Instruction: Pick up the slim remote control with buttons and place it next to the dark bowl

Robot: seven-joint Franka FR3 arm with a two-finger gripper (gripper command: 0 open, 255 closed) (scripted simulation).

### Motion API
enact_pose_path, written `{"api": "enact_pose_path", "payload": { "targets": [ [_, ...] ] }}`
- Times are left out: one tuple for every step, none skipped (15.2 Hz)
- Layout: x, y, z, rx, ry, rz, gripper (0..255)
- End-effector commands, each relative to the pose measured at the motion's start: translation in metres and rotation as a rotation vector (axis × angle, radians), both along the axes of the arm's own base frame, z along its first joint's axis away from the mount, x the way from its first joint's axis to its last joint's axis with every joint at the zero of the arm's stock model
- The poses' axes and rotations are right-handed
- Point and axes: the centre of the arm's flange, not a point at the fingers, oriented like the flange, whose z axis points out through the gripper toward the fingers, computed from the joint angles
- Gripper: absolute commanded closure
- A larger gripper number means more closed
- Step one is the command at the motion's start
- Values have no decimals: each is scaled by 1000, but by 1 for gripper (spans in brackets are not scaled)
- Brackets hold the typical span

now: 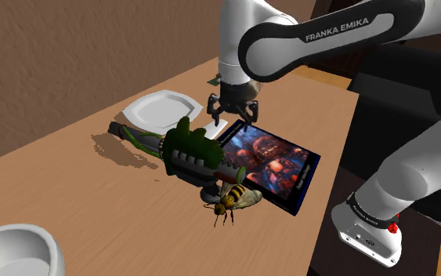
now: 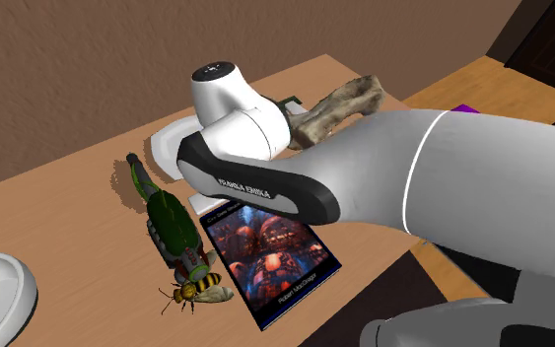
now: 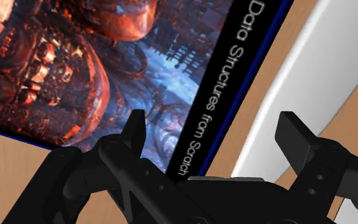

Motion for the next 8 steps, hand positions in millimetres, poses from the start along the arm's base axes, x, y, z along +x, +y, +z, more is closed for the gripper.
{"api": "enact_pose_path", "payload": {
  "targets": [
    [19, 10, -6, 4, -11, -96, 0],
    [30, 14, -10, 5, -16, -139, 0],
    [41, 18, -14, 6, -21, -182, 0],
    [53, 21, -18, 8, -26, -226, 0],
    [64, 23, -22, 9, -31, -269, 0],
    [76, 25, -25, 10, -36, -312, 0],
    [76, 25, -26, 10, -36, -313, 0],
    [76, 25, -31, 10, -36, -313, 0]
  ]
}}
